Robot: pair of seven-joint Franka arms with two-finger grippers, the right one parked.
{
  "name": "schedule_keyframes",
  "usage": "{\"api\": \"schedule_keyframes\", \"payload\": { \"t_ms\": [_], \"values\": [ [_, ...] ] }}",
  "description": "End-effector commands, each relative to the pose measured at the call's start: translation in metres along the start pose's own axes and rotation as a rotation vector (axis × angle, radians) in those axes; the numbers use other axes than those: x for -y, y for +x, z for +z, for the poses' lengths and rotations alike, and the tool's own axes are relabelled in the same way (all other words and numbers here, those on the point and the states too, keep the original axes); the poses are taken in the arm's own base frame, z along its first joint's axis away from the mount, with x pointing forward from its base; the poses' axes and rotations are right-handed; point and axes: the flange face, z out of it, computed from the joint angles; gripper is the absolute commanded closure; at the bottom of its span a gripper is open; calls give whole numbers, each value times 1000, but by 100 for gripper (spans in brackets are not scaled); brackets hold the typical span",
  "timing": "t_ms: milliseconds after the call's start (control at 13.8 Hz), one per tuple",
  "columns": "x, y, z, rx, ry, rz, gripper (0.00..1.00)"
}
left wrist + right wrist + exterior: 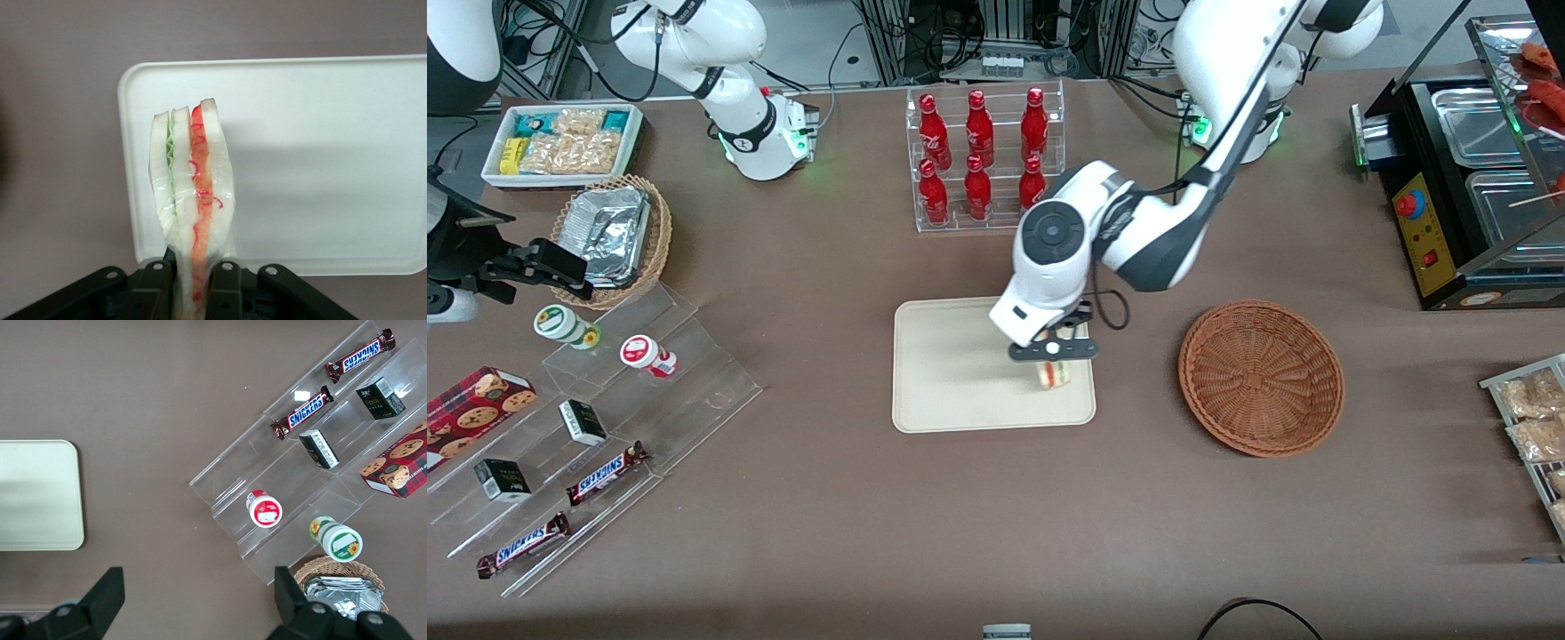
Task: Place sandwich from basket to tray
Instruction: 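Lift the sandwich and carry it with the left gripper over the white tray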
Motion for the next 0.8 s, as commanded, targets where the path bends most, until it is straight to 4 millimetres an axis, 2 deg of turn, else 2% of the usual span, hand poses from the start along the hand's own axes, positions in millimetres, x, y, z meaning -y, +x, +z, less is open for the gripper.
{"api": "schedule_keyframes", "payload": {
  "t_ms": [0,725],
  "values": [
    [-34,-5,21,-48,-40,27,98],
    [-65,-22,76,-53,-51,92,99]
  ]
}}
